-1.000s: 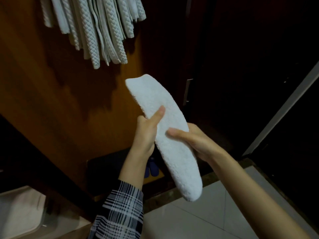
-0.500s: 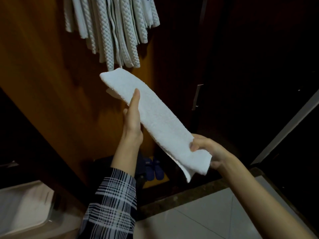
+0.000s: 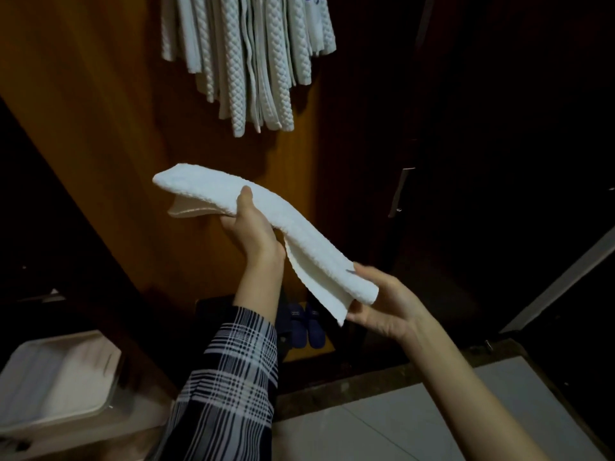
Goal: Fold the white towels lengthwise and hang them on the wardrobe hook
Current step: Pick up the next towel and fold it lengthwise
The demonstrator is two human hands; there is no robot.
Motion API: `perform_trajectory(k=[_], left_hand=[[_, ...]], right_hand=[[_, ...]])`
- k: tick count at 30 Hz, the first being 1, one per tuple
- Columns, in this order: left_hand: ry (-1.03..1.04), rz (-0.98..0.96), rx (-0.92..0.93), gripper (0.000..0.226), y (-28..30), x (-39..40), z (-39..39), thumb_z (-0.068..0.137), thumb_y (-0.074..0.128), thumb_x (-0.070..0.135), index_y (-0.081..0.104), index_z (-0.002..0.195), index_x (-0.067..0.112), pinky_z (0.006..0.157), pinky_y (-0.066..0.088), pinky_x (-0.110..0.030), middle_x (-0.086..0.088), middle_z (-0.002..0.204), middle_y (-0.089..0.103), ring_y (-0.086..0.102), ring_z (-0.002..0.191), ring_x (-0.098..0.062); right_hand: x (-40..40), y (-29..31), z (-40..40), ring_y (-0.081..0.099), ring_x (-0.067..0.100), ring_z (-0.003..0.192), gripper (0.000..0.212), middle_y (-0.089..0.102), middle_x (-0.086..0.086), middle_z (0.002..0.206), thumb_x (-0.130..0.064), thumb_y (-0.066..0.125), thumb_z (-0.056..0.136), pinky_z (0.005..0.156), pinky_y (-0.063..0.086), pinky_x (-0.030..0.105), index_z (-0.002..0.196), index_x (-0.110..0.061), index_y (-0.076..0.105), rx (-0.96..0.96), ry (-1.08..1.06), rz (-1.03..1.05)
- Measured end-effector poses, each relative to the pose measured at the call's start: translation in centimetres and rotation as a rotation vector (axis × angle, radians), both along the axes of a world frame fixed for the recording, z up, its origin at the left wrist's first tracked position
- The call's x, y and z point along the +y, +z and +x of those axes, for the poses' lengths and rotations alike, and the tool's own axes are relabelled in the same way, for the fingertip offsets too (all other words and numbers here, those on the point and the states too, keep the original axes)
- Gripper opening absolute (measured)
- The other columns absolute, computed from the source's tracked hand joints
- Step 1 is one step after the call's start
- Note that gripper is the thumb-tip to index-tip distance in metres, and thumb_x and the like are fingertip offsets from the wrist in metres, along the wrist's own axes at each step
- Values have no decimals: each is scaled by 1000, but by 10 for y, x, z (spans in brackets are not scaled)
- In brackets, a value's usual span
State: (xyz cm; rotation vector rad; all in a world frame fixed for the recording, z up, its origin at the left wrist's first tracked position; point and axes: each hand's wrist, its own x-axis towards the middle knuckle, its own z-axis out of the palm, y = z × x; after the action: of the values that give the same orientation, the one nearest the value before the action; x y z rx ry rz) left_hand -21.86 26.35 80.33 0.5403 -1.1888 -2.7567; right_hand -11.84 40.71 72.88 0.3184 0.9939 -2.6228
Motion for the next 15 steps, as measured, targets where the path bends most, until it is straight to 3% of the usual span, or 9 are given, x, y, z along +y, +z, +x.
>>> perform_trajectory(k=[3,6,8,10,12,13,15], left_hand=[[60,2,17,39,0,-2,-2,93,56,21,34,125,24,99,47,-45,-4,125,52,55,115,-24],[109,16,42,35,2,-6,-5,94,55,22,34,121,26,99,47,-46,-5,128,52,55,116,-23],[131,49,57,39,5,-8,-6,94,55,23,34,127,25,99,47,-46,-6,131,51,55,117,-24],[141,78,54,49,10,-11,-6,94,54,25,29,136,23,99,47,-46,-7,133,50,54,117,-24],[146,89,48,53,14,-12,-6,94,55,26,26,138,22,97,48,-43,-6,129,51,55,115,-23],[144,93,47,54,16,-13,-6,93,55,26,26,138,21,94,50,-41,-4,122,53,57,111,-22],[137,99,55,54,21,-16,-6,93,56,27,25,137,21,86,53,-37,0,108,53,59,104,-21]], right_hand=[[-6,6,-2,68,29,94,56,66,18,108,-4,70,72,73,59,38,125,-4,53,-44,19,79],[-11,7,-6,71,23,76,42,70,16,94,-12,63,76,58,59,29,117,-5,55,-27,-87,71],[-12,5,-8,68,25,90,51,64,16,110,-18,68,76,63,58,29,123,-10,52,102,-175,110],[-11,1,-9,59,28,110,80,53,14,129,-9,74,63,72,56,30,136,-16,43,219,-216,219],[-12,-1,-11,55,27,114,100,48,8,132,2,72,54,73,54,27,141,-30,35,267,-242,314],[-13,-2,-12,53,26,115,104,46,4,132,6,71,57,73,54,25,143,-35,30,282,-266,373],[-14,-3,-14,54,17,114,89,49,-7,124,5,68,73,72,54,22,141,-34,27,313,-365,568]])
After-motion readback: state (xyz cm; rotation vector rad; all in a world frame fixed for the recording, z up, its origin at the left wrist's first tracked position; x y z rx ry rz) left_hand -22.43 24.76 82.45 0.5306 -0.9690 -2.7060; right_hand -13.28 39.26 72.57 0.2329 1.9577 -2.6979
